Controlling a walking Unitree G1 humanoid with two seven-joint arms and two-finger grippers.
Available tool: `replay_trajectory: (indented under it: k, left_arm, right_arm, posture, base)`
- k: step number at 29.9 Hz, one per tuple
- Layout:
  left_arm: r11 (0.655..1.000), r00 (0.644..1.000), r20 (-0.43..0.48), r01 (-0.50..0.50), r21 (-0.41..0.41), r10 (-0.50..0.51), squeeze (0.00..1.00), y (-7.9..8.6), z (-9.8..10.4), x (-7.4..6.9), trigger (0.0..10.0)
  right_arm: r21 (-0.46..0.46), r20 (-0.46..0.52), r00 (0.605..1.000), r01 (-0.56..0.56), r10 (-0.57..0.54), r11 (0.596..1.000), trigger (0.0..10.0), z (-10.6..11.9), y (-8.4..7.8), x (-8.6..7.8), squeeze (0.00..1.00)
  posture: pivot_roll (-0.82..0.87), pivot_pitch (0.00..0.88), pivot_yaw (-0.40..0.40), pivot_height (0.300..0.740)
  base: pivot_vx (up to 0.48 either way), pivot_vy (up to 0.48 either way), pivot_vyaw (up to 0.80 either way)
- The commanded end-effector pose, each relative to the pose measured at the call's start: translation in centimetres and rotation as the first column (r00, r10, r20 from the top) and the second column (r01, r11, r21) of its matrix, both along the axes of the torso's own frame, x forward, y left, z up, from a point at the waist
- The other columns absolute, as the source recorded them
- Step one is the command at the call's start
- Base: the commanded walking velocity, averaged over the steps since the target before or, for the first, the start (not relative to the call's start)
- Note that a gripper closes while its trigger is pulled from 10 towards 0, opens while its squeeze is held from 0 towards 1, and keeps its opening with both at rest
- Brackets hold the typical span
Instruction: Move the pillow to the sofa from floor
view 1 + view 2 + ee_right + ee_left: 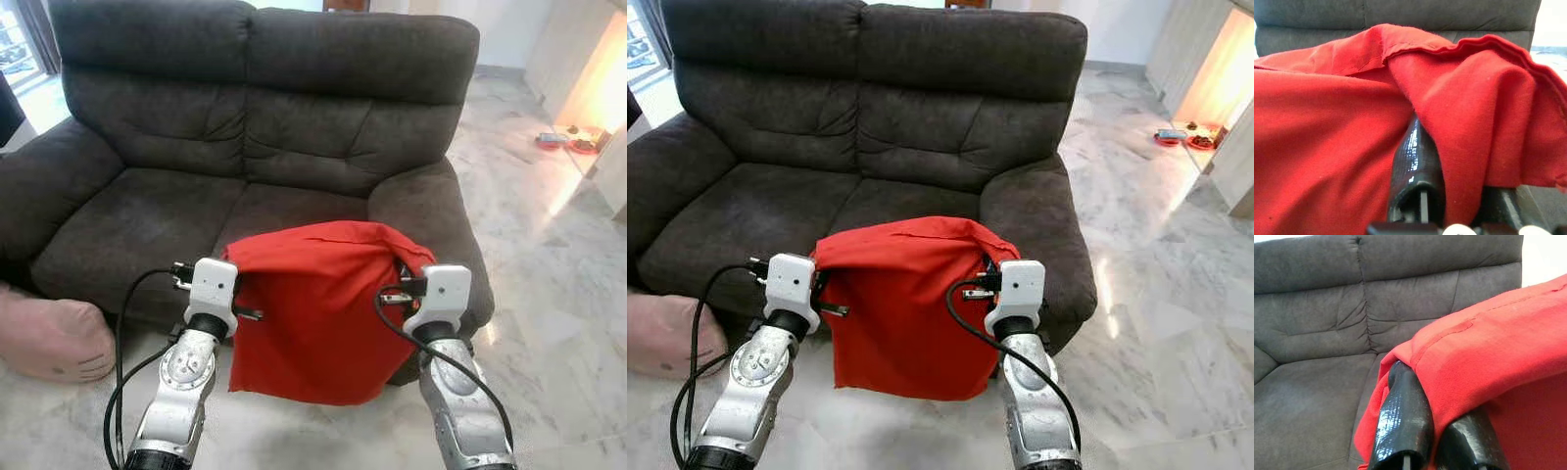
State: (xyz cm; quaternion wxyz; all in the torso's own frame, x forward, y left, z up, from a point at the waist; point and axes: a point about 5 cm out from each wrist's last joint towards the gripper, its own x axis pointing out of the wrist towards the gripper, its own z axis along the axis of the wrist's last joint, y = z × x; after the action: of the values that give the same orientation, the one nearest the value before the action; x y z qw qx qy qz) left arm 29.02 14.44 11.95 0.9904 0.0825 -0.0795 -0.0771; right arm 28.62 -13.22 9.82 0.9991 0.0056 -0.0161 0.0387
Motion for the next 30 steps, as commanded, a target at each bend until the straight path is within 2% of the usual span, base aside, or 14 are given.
replay_trajectory:
  k: [1,7,14,19,30]
  left_arm:
    - [1.0,0.994,0.113,0.008,0.004,-0.009,0.0,-0.5,2.4,0.0,10.0]
    - [1.0,0.994,0.113,-0.013,-0.018,0.015,0.0,-0.4,2.3,-0.2,10.0]
    - [1.0,0.99,0.142,0.002,0.012,-0.004,0.0,-0.7,3.0,0.0,10.0]
    - [1.0,0.991,0.135,-0.008,0.025,0.005,0.0,-0.5,2.5,-0.6,10.0]
    - [0.999,0.988,0.15,0.026,0.021,-0.029,0.0,-1.5,2.9,0.0,10.0]
  right_arm:
    - [-0.005,0.084,0.996,-0.005,0.006,1.0,10.0,1.7,0.1,0.1,0.0]
    - [-0.024,0.093,0.996,-0.01,0.012,1.0,10.0,2.1,-0.1,0.2,0.0]
    - [-0.031,0.095,0.995,-0.005,0.008,0.999,10.0,2.1,-0.4,0.2,0.0]
    - [-0.022,0.087,0.995,-0.035,0.037,0.999,10.0,1.9,0.4,0.2,0.0]
    - [-0.036,0.1,0.995,-0.024,0.028,0.999,10.0,2.1,0.0,0.1,0.0]
  posture:
    - [0.14,0.0,-0.066,0.74]
    - [0.12,0.0,-0.077,0.74]
    - [0.14,0.0,-0.078,0.74]
    - [0.15,0.0,-0.083,0.74]
    - [0.12,0.0,-0.064,0.74]
  base:
    - [0.0,0.0,0.0]
    - [0.042,0.0,0.0]
    - [0.268,0.0,0.0]
    - [0.302,0.0,0.0]
    - [0.317,0.0,0.0]
